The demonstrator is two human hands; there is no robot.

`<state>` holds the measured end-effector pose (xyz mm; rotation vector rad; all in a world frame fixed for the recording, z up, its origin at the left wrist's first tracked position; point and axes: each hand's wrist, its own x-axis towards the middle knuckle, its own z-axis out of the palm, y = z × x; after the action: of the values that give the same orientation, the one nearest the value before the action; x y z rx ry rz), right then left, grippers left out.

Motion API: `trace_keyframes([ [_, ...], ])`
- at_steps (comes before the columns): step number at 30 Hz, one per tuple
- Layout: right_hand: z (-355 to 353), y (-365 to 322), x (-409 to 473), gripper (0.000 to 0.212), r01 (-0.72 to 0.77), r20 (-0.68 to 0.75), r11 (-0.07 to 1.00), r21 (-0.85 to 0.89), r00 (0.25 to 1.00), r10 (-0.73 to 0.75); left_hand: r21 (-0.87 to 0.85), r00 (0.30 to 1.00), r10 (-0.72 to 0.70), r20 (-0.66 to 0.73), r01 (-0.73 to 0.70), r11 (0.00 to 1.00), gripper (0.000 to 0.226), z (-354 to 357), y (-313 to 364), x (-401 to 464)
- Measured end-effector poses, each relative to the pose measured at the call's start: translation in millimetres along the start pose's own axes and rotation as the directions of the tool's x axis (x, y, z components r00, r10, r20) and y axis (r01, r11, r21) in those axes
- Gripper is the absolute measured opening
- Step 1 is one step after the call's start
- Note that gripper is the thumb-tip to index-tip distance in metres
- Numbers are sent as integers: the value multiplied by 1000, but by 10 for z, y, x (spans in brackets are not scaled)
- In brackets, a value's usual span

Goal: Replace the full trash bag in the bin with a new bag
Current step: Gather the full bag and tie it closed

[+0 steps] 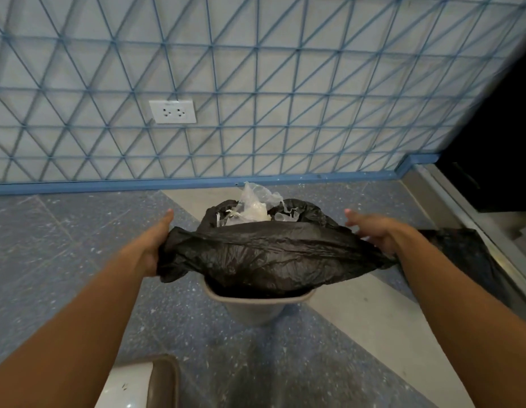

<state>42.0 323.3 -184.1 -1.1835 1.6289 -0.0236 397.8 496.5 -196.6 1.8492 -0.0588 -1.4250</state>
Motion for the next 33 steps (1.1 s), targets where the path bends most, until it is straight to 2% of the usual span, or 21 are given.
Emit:
trace_keyframes([
  [2, 71, 88, 98, 73, -131, 141, 990, 44, 982, 123, 67, 1000, -20, -22, 22, 998, 72, -18, -77, 113],
  [3, 88, 139, 143, 75, -155, 168, 985, 74, 976, 141, 99, 999, -32, -21, 34, 995, 71, -32, -109, 151],
  [6, 75, 278, 261, 81, -140, 148, 989, 57, 980, 130, 202, 994, -105, 33, 96, 975, 70, -58, -197, 182],
  [10, 56, 423, 293, 75, -145, 163, 989, 14, 976, 141, 308, 981, -170, 89, 135, 942, 59, -63, -348, 130],
  [13, 19, 455, 260, 73, -173, 233, 984, 33, 959, 161, 340, 981, -180, 65, 148, 929, 50, -98, -413, 95],
  [15, -36, 441, 242, 74, -193, 276, 981, 24, 944, 179, 284, 987, -162, -5, 157, 946, 42, -100, -357, 134],
  [17, -91, 389, 221, 69, -210, 271, 977, 39, 943, 192, 231, 992, -115, -53, 125, 965, 34, -86, -260, 149],
  [20, -158, 247, 187, 44, -179, 174, 978, 105, 972, 160, 172, 1000, -17, 0, 17, 985, 21, -76, -61, 78],
  [22, -185, 127, 149, 27, -120, 148, 975, 187, 985, 93, 105, 996, 85, 31, -88, 991, 14, -78, 105, 23],
  [24, -221, -7, 119, 25, -38, 139, 952, 305, 990, -5, 65, 979, 205, 12, -206, 976, 17, -76, 275, -37],
  [27, -269, -190, 43, 44, 54, 168, 900, 432, 976, -139, 49, 905, 425, -19, -424, 904, 14, -46, 508, -99],
  [28, -286, -243, 4, 43, 73, 167, 879, 471, 971, -171, 50, 873, 487, -12, -486, 873, 17, -38, 572, -114],
  [31, -372, -337, -87, 19, 198, 97, 780, 594, 945, -313, 21, 816, 577, 7, -577, 816, 29, -53, 713, -162],
  [33, -453, -313, -118, 15, 299, 23, 708, 639, 913, -407, 30, 784, 620, 1, -620, 784, 37, -112, 748, -180],
])
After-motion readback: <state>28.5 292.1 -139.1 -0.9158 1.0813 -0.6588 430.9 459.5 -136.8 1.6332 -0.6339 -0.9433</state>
